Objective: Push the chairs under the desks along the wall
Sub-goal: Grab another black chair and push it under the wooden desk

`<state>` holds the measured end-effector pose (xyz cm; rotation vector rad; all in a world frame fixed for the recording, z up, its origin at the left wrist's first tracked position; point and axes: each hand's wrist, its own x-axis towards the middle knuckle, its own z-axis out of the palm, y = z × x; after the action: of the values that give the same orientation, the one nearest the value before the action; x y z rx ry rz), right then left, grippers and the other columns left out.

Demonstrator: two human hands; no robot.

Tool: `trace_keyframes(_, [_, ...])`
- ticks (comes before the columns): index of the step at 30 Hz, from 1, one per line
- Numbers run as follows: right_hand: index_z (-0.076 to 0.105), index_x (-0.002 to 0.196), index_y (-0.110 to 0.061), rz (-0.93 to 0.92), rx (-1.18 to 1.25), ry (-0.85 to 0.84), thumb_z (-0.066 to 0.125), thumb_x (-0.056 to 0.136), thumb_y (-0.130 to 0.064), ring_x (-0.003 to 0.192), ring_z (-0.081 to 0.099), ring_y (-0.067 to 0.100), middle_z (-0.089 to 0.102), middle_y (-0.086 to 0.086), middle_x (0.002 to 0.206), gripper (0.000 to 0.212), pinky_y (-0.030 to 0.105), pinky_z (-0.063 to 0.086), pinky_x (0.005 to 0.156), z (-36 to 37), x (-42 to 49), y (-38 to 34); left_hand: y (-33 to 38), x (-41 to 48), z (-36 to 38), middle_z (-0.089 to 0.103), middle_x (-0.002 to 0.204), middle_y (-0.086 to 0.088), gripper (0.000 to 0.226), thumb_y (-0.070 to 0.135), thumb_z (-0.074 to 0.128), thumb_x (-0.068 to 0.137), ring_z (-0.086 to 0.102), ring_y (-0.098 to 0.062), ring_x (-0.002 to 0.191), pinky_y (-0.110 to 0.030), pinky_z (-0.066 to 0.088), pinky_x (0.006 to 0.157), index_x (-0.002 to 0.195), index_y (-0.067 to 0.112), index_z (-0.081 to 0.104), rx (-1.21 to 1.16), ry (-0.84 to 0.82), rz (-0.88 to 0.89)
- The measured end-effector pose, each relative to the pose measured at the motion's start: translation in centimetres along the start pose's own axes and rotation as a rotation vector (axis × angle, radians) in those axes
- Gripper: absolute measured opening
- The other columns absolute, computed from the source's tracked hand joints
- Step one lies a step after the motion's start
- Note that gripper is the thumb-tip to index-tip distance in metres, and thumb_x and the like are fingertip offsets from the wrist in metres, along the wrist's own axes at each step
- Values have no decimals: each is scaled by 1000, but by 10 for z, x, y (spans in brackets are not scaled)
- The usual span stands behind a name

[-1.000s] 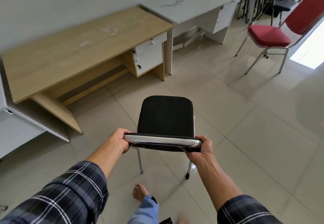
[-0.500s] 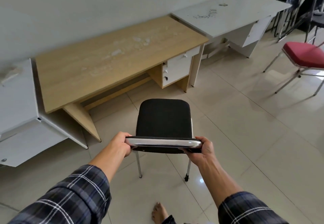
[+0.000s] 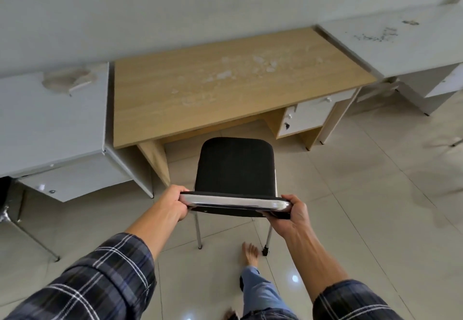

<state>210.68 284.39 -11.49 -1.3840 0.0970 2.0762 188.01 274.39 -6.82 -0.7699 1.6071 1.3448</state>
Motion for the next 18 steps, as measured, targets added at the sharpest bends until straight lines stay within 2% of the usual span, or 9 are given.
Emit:
trace_keyframes(3, [56, 103, -3, 25, -44, -12, 59, 82, -5, 116, 60, 46, 60, 25, 130, 21, 64, 55, 83, 32, 24, -12, 22, 11, 15, 54, 98, -17, 9, -6, 61, 83, 64, -36, 103, -44, 57, 90, 87, -1, 55, -45, 8, 3])
trace_keyframes(6, [56, 112, -4, 46, -92, -7, 60, 81, -5, 115, 60, 47, 59, 25, 132, 31, 67, 53, 89, 71, 47, -25, 47, 21, 29, 57, 108, -18, 20, -6, 63, 82, 65, -37, 92, -42, 59, 87, 101, -2, 60, -78, 35, -13])
trace_keyframes(8, [55, 120, -3, 58, -132, -1, 59, 84, -5, 116, 59, 48, 59, 26, 132, 36, 66, 54, 84, 99, 58, -32, 65, 27, 40, 57, 111, -19, 9, -5, 63, 83, 64, -37, 92, -40, 58, 87, 90, -4, 58, -107, 62, -18])
trace_keyframes(10, [53, 130, -1, 70, -161, -5, 58, 86, -5, 117, 58, 48, 58, 27, 132, 45, 65, 53, 82, 125, 68, -37, 82, 30, 49, 55, 105, -19, 15, -4, 63, 85, 64, -36, 101, -39, 58, 88, 80, -1, 50, -162, 103, -19])
trace_keyframes(12, [52, 135, -1, 81, -201, -7, 59, 85, -5, 117, 57, 48, 57, 27, 133, 50, 64, 53, 83, 149, 80, -43, 97, 34, 59, 55, 96, -18, 17, -2, 64, 86, 64, -36, 106, -40, 57, 89, 79, -1, 48, -226, 124, -26])
trace_keyframes(16, [52, 134, -2, 100, -273, -25, 60, 86, -5, 115, 59, 47, 58, 28, 131, 49, 62, 53, 93, 189, 102, -51, 122, 46, 73, 55, 104, -20, 14, -3, 62, 87, 64, -36, 104, -43, 55, 93, 79, -1, 50, -303, 123, -20])
trace_keyframes(18, [53, 131, -2, 109, -301, -34, 60, 87, -5, 113, 60, 46, 59, 27, 129, 45, 62, 54, 90, 209, 115, -53, 135, 57, 81, 55, 101, -19, 12, -3, 61, 87, 64, -36, 102, -43, 56, 92, 79, -2, 51, -328, 141, -26])
